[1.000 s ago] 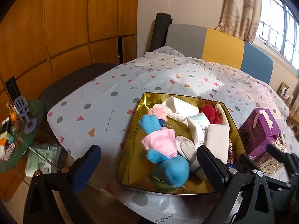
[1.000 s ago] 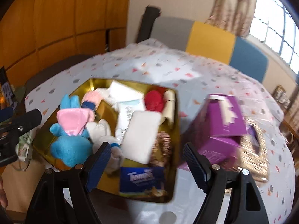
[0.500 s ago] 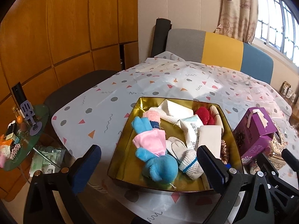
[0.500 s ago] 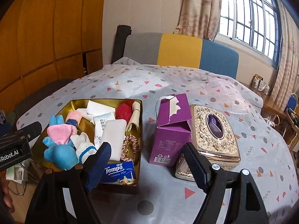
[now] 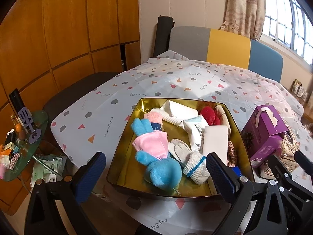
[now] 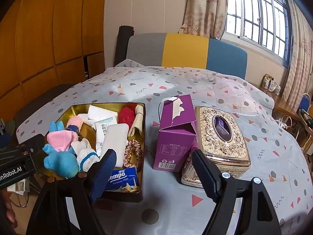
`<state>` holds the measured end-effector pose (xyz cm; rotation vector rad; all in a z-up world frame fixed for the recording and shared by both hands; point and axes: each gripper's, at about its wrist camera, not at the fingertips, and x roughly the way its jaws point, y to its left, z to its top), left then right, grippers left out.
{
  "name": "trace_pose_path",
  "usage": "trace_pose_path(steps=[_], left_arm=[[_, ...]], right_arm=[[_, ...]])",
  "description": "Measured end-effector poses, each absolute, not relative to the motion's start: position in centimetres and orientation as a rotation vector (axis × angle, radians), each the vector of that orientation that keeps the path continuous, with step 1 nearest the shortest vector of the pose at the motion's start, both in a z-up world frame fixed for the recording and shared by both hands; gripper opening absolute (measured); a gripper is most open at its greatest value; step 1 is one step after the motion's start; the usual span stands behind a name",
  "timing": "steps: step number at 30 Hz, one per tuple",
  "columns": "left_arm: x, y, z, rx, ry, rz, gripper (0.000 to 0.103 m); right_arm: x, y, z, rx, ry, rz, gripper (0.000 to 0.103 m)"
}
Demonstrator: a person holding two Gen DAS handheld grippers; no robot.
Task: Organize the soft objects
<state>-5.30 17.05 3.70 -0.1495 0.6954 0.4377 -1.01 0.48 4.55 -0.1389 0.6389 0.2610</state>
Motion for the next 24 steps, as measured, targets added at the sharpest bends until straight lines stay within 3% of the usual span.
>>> trace_pose_path(steps=[24], left_arm=[[-5.28, 16.63, 3.37, -0.138, 0.716, 0.416, 0.103]], right_arm=[[-1.11, 0.23, 4.4, -0.14, 0.645, 0.254, 0.081]])
